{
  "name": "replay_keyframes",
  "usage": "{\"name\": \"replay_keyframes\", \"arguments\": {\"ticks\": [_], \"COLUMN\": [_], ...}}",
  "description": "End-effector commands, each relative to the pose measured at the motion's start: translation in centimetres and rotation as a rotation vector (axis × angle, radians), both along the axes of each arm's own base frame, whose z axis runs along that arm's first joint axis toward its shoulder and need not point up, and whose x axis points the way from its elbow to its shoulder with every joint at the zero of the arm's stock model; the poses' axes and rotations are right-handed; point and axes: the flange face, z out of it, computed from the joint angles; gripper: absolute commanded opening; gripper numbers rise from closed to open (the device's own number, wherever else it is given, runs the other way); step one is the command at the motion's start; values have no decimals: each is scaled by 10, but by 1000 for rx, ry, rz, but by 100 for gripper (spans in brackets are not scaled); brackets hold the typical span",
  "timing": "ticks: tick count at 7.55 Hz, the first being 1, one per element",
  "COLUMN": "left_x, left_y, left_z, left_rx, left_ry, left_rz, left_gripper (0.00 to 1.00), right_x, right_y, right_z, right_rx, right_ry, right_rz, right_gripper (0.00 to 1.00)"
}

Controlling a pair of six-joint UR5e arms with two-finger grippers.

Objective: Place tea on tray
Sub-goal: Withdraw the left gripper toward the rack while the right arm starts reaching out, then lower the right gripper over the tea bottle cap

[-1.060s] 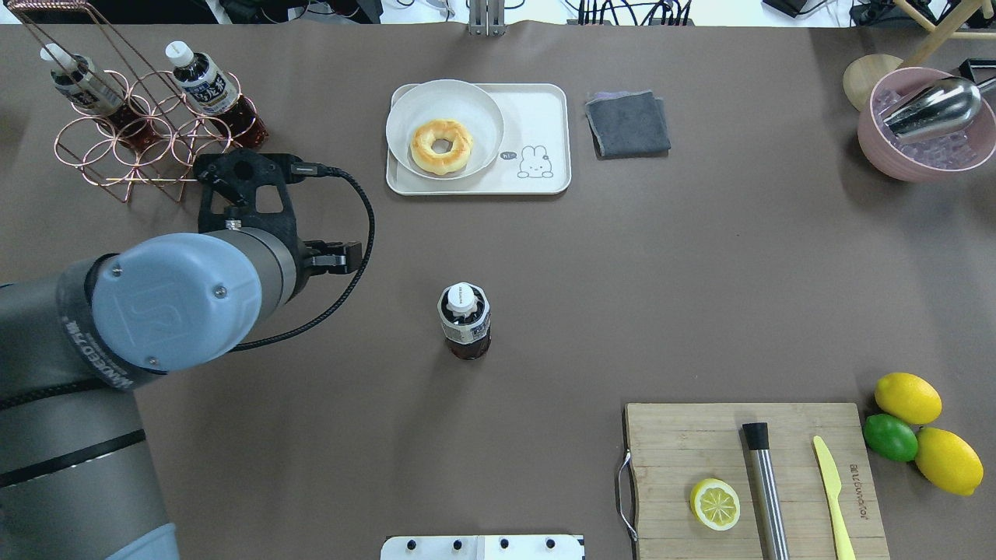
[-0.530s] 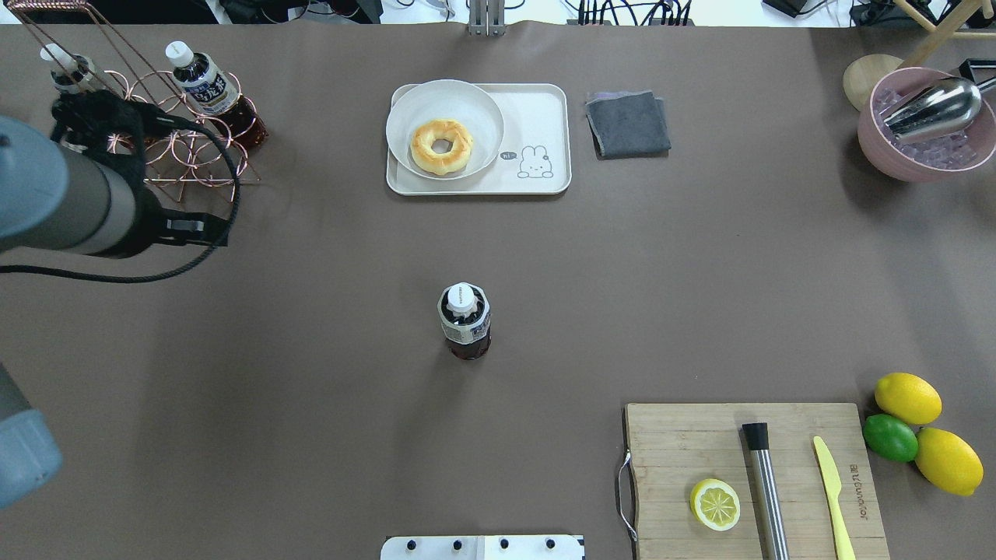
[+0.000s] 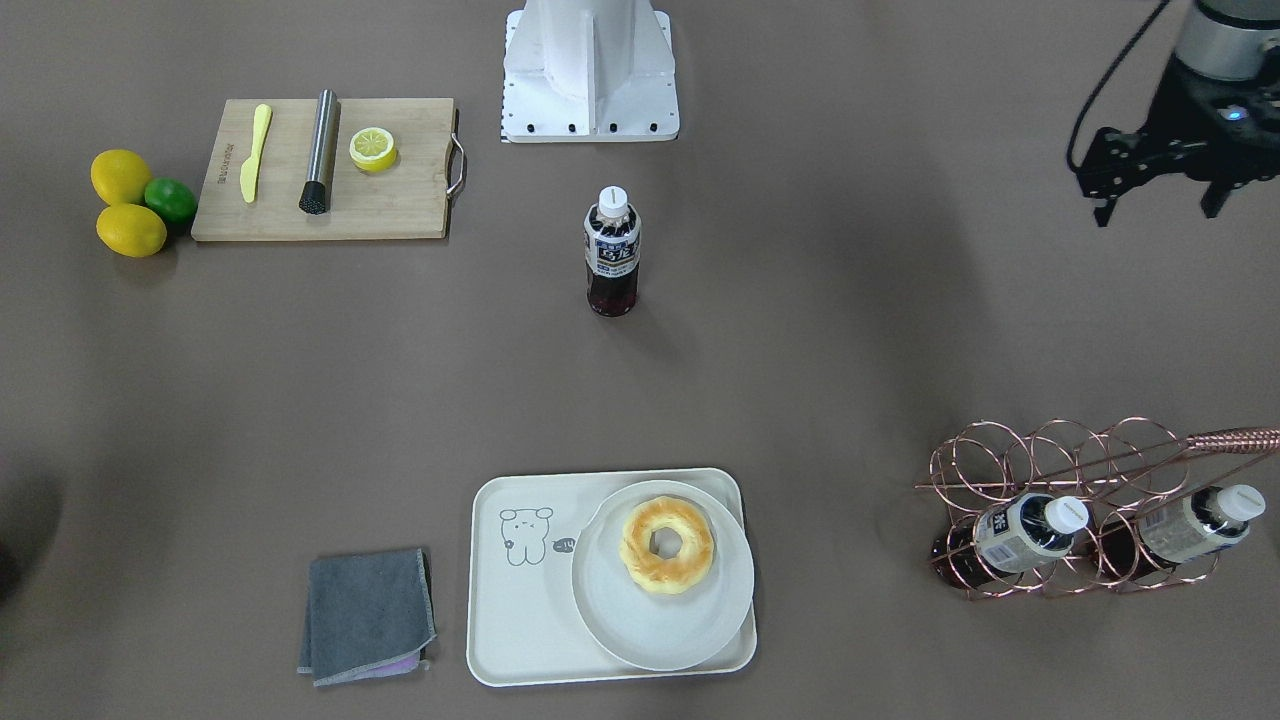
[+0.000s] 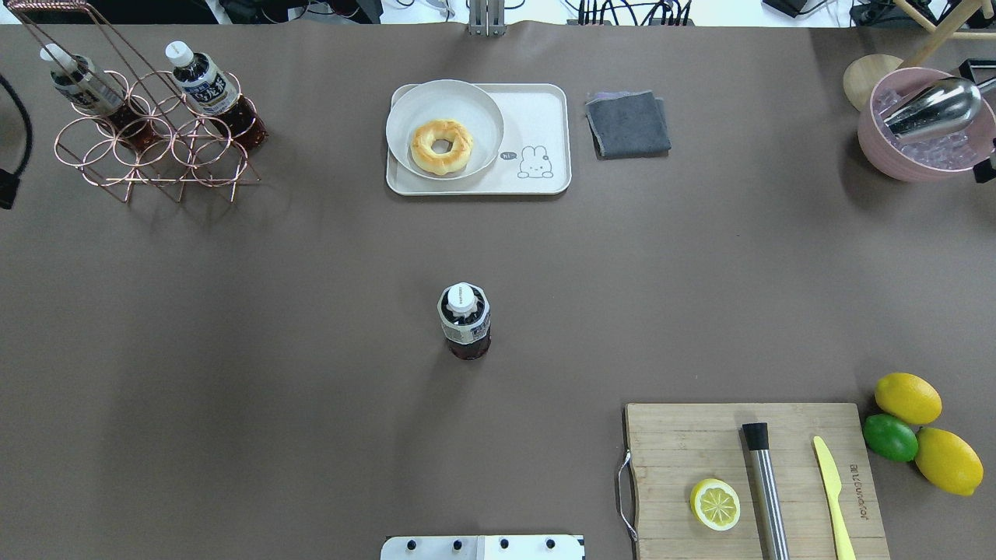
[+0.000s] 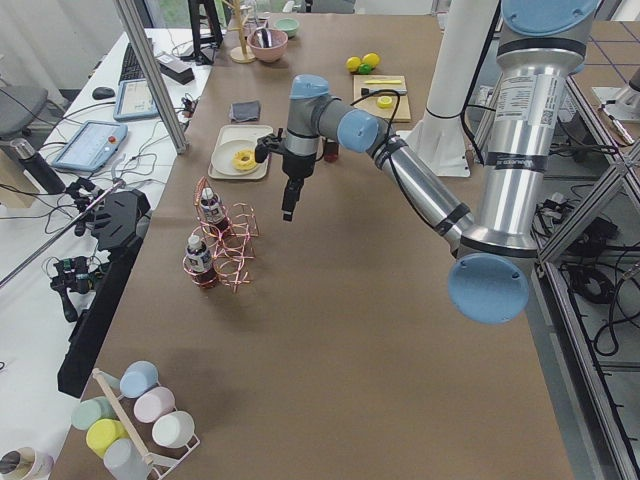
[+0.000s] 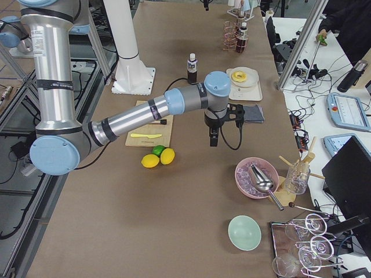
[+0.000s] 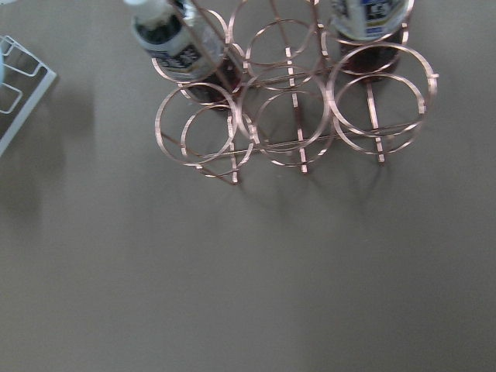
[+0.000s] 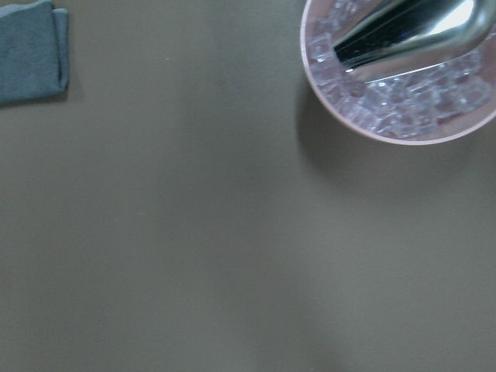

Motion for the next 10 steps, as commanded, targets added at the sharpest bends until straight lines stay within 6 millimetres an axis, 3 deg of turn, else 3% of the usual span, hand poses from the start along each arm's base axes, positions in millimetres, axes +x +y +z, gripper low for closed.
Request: {"name": "replay_keyframes", "arguments": {"ticks": [1, 2, 3, 4, 5, 6, 8, 9, 10], "left_x": [-116, -149, -171, -188, -198, -205, -214, -214, -214], "left_y": [-33, -37, -37, -37, -37, -36, -28, -28, -28], "left_z": [83, 106, 117, 129, 139, 147, 155, 156, 157], "left_rx": [-26, -22, -29, -35, -32, -40, -57, -58, -60], "left_ry": [22, 8, 27, 40, 49, 49, 51, 51, 52], "left_rz": [102, 125, 109, 107, 125, 124, 104, 104, 104], "left_gripper": [97, 97, 97, 97, 97, 97, 97, 97, 97], "right_x": [-91, -138, -177, -212, -235, -266, -326, -358, -387], "right_y": [19, 37, 48, 51, 55, 72, 101, 97, 96], "right_z": [-86, -122, -164, -218, -272, -306, -348, -371, -379], "right_rx": [-17, -29, -51, -71, -65, -77, -20, -31, -29], "right_ry": [-41, -30, -23, 14, 71, 90, 105, 106, 97], "right_rz": [-15, 1, -9, -21, -31, -20, -7, 11, 29], "right_gripper": [100, 100, 100, 100, 100, 100, 100, 100, 100]}}
